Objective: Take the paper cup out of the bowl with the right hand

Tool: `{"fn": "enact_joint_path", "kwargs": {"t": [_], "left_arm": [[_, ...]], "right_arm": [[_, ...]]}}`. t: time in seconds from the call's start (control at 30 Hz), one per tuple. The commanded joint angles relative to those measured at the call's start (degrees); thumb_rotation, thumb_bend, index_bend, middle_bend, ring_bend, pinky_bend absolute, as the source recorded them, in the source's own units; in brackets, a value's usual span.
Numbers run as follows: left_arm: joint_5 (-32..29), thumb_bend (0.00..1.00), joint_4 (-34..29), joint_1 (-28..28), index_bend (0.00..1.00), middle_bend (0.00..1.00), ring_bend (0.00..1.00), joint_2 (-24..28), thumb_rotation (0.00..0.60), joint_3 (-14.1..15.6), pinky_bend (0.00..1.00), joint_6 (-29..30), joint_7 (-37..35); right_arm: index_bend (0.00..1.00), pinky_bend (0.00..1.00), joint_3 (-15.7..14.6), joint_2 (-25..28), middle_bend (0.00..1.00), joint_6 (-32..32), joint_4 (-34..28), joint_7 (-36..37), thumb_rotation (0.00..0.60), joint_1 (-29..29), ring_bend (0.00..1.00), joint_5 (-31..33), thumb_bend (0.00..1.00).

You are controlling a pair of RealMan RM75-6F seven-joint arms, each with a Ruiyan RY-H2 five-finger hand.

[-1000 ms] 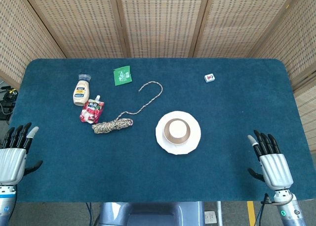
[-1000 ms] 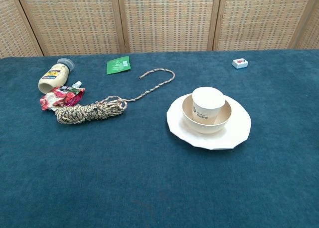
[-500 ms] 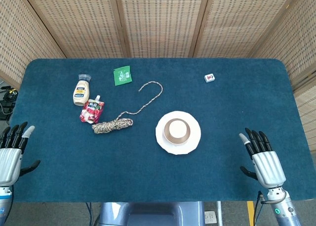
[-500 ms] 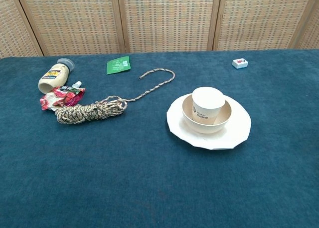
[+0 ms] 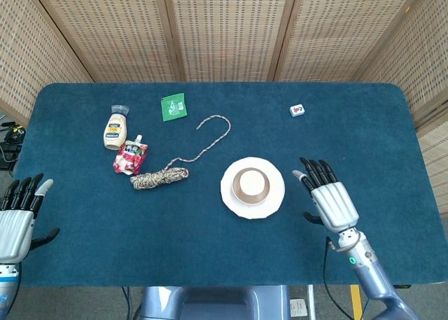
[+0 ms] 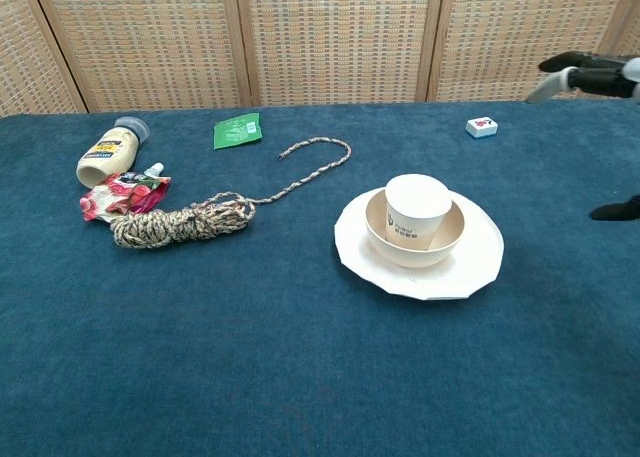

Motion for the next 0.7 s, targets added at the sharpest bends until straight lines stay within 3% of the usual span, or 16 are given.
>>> {"fn": "enact_joint_path", "kwargs": {"t": [0.03, 0.33, 0.7], "left_arm": [[-0.25, 0.0, 0.1, -0.09, 0.0, 0.0, 0.0, 0.04, 0.6, -0.07, 0.0, -0.24, -0.22], [-1.39, 0.0, 0.57, -0.67, 0.0, 0.0, 0.0, -0.13, 0.6, -0.27, 0.0, -1.82, -0.4], [-1.77, 0.0, 0.73, -1.19, 0.0, 0.0, 0.0, -0.27, 0.6, -0.07, 0.0, -3.09, -0.51]], "right_arm": [[0.2, 0.11, 2.75, -2.26, 0.01, -4.31, -1.2, -3.98, 0.6, 3.68, 0.0, 5.45, 0.19], [0.29, 0.11, 5.31, -6.11, 0.04, -8.75, 0.31, -9.23, 0.6, 9.36, 0.0, 14.62, 0.22], [0.22, 0.11, 4.89, -9.74, 0.03, -11.12, 2.06, -16.09, 0.6, 14.84, 0.0, 23.75, 0.22]]}}
